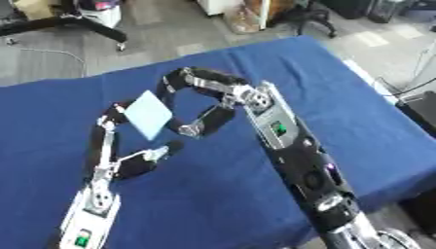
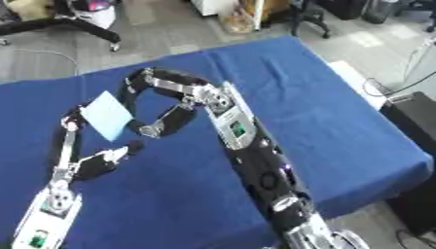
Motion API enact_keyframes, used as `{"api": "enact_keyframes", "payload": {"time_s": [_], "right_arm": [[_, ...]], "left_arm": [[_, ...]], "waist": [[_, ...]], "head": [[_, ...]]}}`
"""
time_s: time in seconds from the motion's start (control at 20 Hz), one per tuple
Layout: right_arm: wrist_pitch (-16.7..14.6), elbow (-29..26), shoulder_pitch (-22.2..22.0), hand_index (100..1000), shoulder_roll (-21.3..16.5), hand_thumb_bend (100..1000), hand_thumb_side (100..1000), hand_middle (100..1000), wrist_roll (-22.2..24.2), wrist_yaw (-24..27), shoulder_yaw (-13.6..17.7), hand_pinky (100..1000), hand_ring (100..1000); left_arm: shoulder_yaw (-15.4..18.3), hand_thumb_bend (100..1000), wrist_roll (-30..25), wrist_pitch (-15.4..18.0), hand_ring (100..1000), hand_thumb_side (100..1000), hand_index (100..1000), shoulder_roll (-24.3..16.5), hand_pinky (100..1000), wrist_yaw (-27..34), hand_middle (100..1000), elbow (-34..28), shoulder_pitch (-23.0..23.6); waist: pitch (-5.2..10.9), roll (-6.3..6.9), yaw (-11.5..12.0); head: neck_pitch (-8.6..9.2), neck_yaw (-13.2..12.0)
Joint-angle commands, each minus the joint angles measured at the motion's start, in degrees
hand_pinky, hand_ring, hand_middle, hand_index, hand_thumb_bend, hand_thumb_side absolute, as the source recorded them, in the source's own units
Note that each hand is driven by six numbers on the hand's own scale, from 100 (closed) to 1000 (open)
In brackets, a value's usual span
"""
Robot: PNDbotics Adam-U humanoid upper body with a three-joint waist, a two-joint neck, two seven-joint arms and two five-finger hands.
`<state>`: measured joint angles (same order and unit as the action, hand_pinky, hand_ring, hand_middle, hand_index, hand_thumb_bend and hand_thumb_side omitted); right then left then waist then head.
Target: Pick up the objects with one hand, pass them to the other hand, and then place them into the box on the other side of the table.
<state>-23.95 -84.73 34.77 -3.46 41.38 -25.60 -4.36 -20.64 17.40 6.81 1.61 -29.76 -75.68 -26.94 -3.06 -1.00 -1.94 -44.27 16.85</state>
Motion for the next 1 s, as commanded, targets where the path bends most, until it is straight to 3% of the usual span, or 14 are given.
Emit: {"api": "enact_keyframes", "payload": {"time_s": [0.05, 1.0], "right_arm": [[-0.1, -0.43, 0.89, 449, -0.17, 100, 100, 661, -0.5, -0.95, 0.38, 803, 797], [-0.52, 0.56, 0.36, 451, 0.06, 100, 100, 663, -1.31, -4.8, 0.69, 802, 797]], "left_arm": [[0.34, 904, -0.16, -0.07, 706, 564, 809, 0.32, 774, 0.6, 715, -0.69, -0.76], [0.51, 882, 2.68, -1.35, 713, 563, 814, 0.73, 778, 2.5, 724, 0.01, -0.48]], "waist": [[1.57, -0.61, 0.0], [1.62, -0.69, -0.36]], "head": [[0.15, 0.08], [0.15, 0.26]]}}
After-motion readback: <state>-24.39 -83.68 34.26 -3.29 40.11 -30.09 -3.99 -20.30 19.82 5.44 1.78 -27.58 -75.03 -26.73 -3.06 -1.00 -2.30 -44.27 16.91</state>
